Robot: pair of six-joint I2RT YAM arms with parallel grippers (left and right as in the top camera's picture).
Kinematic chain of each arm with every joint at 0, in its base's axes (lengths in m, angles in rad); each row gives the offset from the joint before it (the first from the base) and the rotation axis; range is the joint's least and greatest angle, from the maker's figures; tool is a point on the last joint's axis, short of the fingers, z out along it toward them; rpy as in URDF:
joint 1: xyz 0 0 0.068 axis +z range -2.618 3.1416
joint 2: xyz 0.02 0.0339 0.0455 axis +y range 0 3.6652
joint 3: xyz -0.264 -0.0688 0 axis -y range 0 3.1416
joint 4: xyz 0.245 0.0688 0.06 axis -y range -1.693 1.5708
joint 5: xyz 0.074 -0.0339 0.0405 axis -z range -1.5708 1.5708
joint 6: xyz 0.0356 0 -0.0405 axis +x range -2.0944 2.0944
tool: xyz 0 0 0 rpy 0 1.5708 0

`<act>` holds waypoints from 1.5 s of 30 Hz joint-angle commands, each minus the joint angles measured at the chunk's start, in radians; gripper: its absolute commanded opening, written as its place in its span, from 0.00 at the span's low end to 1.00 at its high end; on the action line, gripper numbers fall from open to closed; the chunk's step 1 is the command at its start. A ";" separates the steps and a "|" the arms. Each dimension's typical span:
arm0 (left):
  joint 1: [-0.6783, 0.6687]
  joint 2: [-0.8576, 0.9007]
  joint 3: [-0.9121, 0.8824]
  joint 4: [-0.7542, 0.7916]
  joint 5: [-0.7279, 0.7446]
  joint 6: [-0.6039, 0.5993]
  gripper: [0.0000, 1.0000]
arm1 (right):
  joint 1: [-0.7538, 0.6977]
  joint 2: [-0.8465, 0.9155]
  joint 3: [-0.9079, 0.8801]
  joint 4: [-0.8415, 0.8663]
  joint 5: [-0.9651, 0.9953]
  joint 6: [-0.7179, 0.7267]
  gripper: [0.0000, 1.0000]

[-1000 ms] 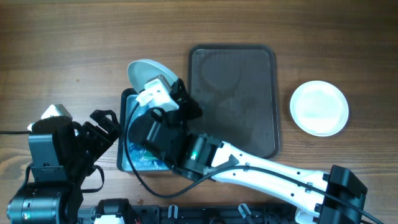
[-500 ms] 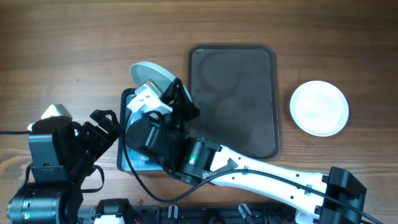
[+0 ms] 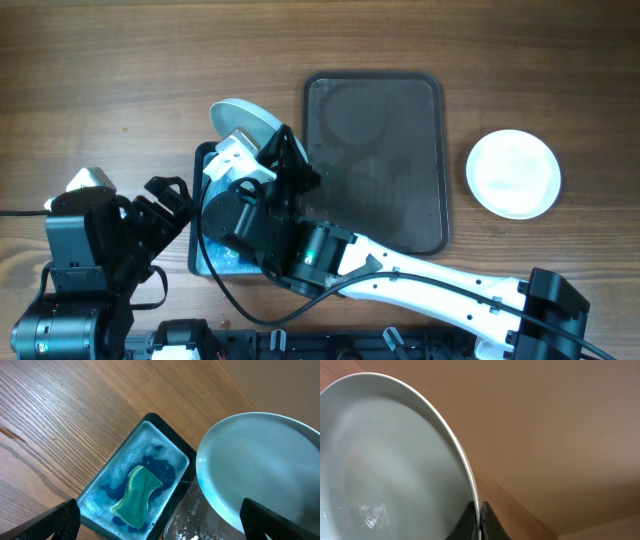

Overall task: Clean dirty plates on tray and stack at the side
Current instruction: 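Lift the plate with the right gripper and hold it tilted over the water tray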

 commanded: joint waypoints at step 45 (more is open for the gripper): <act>0.008 -0.002 0.014 0.003 0.012 0.011 1.00 | 0.008 -0.002 0.016 0.169 0.045 -0.303 0.04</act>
